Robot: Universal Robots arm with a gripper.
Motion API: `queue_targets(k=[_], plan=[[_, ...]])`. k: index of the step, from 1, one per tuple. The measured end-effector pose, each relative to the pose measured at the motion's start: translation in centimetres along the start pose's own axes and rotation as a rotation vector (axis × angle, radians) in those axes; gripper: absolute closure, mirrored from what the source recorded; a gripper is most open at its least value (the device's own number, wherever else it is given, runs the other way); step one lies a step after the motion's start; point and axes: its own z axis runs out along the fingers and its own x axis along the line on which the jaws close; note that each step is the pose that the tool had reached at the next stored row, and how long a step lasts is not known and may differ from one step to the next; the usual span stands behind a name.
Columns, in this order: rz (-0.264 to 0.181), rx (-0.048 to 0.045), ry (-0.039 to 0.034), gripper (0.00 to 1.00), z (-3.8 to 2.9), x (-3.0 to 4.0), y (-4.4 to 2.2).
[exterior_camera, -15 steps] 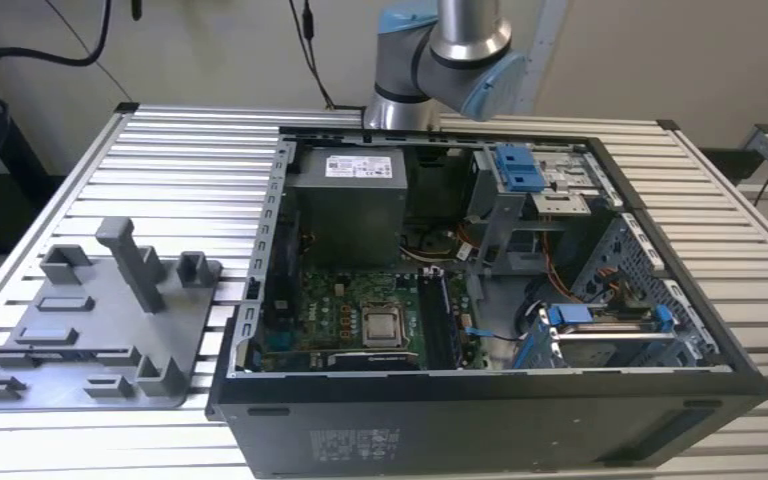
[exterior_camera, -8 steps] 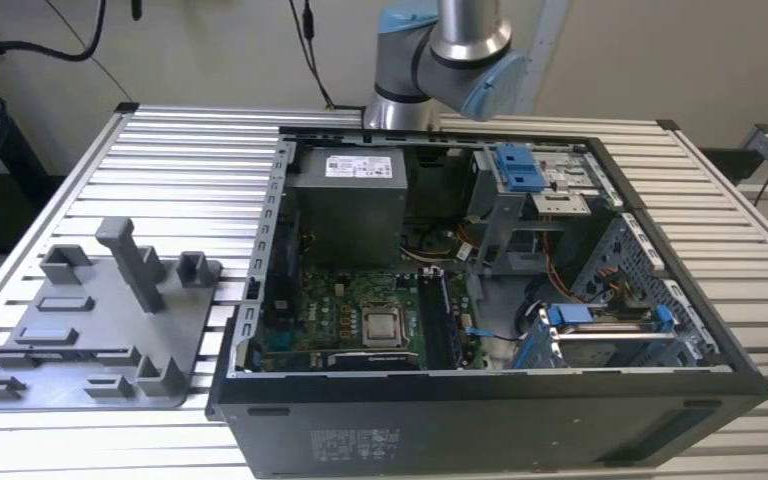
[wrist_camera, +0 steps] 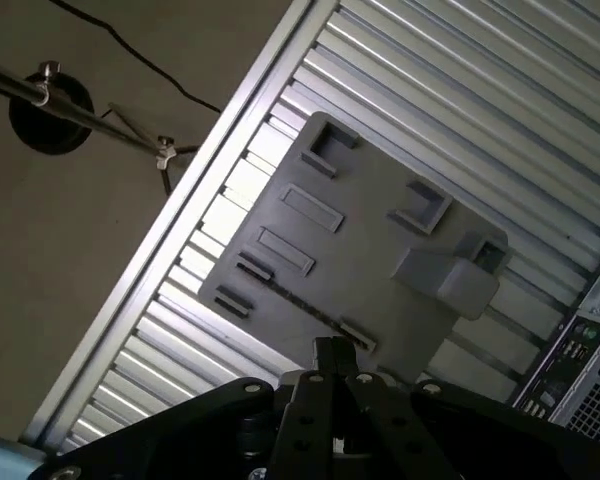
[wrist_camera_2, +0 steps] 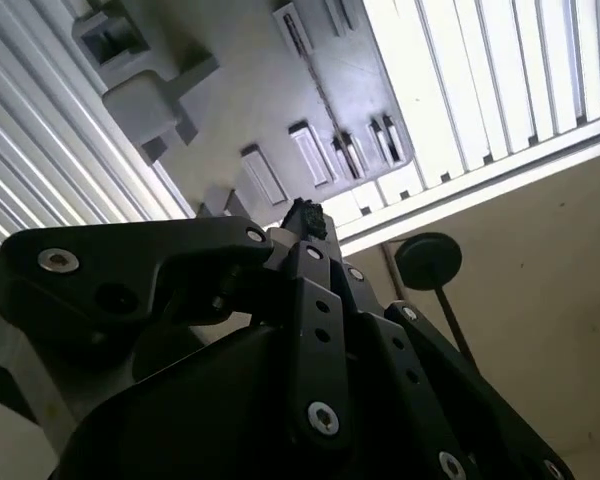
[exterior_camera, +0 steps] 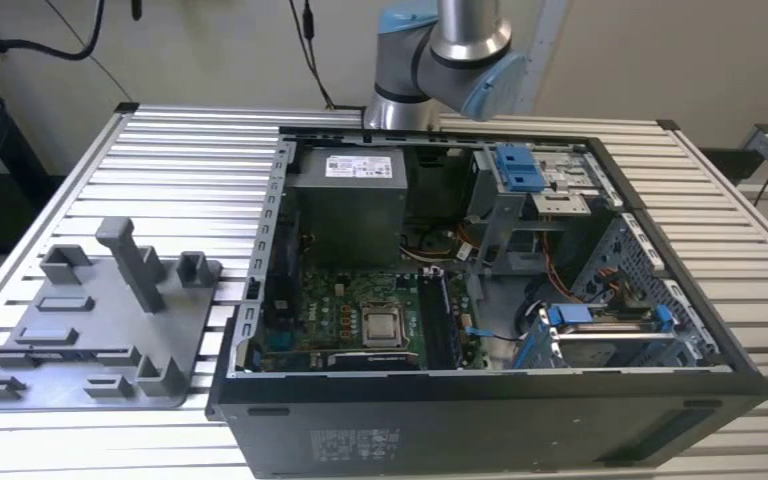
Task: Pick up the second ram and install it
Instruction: 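Pick up the second ram and move it above second insertion slot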
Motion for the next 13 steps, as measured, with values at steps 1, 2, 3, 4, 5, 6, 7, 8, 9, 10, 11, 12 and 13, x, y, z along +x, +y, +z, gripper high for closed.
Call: queue_targets(k=[1, 2, 3, 4, 5, 6, 7, 8, 9, 10, 11, 12, 13], plan=[[-0.015, -0.0002, 0.0007, 0.89, 0.00, 0.00, 0.00], [-0.031, -0.0003, 0.0017, 0.89, 0.00, 0.00, 0.00], [-0.047, -0.0005, 0.0026, 0.89, 0.00, 0.00, 0.00], [-0.064, -0.0006, 0.0035, 0.89, 0.00, 0.00, 0.00], [-0.079, -0.0007, 0.0043, 0.89, 0.01, 0.00, 0.00], [-0.095, -0.0008, 0.0051, 0.89, 0.01, 0.00, 0.00], [-0.110, -0.0010, 0.0058, 0.89, 0.02, 0.00, 0.00], [-0.127, -0.0011, 0.0068, 0.89, 0.03, 0.00, 0.00], [-0.143, -0.0013, 0.0077, 0.89, 0.03, 0.00, 0.00], [-0.161, -0.0015, 0.0086, 0.89, 0.04, 0.00, 0.00], [-0.175, -0.0015, 0.0093, 0.89, 0.04, 0.00, 0.00], [-0.186, -0.0013, 0.0096, 0.89, 0.04, 0.00, 0.00], [-0.198, -0.0010, 0.0098, 0.89, 0.05, 0.00, -0.01]])
